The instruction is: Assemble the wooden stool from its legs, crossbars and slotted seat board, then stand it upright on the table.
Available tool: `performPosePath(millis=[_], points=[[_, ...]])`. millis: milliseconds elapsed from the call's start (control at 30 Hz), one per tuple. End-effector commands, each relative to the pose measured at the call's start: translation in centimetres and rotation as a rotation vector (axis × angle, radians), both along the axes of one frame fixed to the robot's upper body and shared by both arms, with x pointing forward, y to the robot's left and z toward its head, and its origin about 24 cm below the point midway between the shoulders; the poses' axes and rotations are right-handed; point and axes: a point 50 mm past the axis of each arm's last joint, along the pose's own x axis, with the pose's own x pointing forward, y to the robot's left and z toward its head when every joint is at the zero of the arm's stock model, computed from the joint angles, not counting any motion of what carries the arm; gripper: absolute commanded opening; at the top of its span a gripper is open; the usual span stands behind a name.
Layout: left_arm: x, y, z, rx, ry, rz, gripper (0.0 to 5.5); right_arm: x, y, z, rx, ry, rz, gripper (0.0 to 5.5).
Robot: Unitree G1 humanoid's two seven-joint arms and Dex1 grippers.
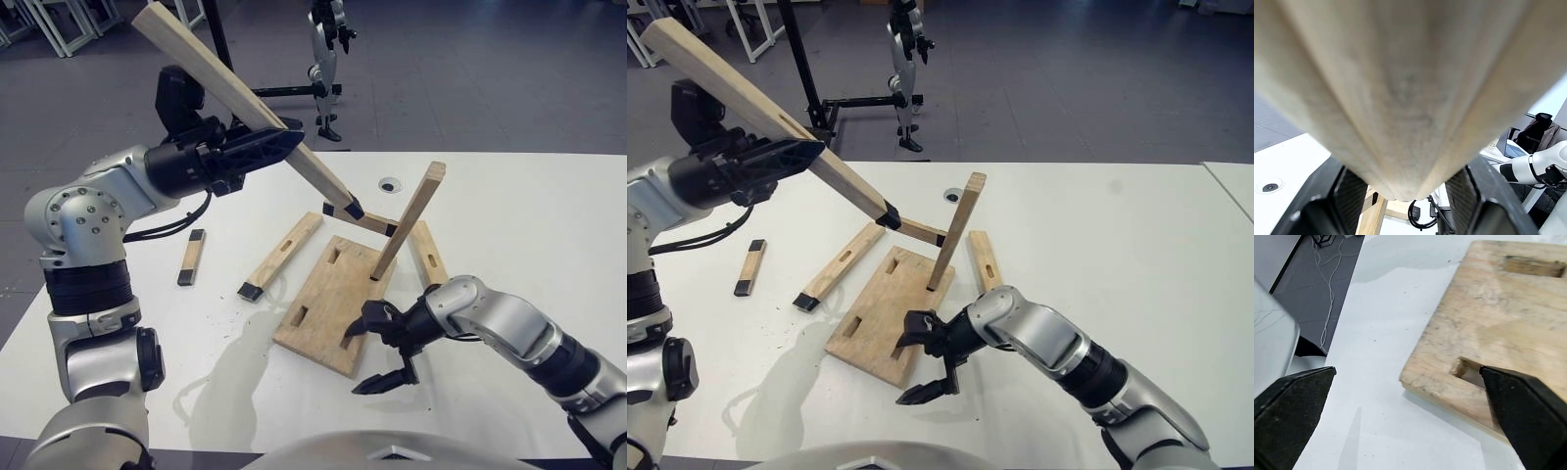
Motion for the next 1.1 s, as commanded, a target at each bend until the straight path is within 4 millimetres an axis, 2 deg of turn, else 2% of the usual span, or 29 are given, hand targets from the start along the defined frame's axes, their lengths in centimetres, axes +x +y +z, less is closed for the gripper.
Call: performPosePath(millis=[33,100,200,300,400,533,633,767,967,1100], points=[[-0.2,0.1,0.3,-0.007,-0.020,0.019,2.06,-0.8,-1.1,-0.2,-0.056,0.024,0.037,5.50],[-0.2,0.0,0.1,-0.006,-0.018,0.022,2.06,-1.1,-1.6,-0.3,-0.079,0.023,0.059,5.50],[-0.2,0.0,0.2,-0.002,-0.019,0.025,2.06,-0.5,-3.6,-1.3,-0.169,0.011,0.060,5.50],[-0.4,0.4,0.2,0.007,-0.019,0.028,2.06,0.9,-7.7,-2.2,-0.307,-0.013,0.040,5.50],[-0.7,1.2,0.4,0.026,-0.018,0.031,2.06,2.5,-10.9,-1.6,-0.393,-0.052,0.044,5.50],[-1.3,2.1,0.3,0.092,-0.008,-0.002,2.06,4.4,-13.2,-0.3,-0.440,-0.114,0.057,5.50],[-1.7,2.3,-0.1,0.122,0.008,-0.034,2.06,5.1,-13.7,0.2,-0.441,-0.133,0.060,5.50],[-2.1,2.2,-0.6,0.128,0.020,-0.060,2.06,6.3,-13.4,1.5,-0.393,-0.172,0.034,5.50],[-3.1,1.6,-4.1,0.269,0.095,-0.070,2.06,8.0,-12.6,5.6,-0.322,-0.265,0.025,5.50],[-2.4,1.4,-5.9,0.265,0.125,0.011,2.06,8.1,-12.0,6.6,-0.269,-0.300,-0.007,5.50]])
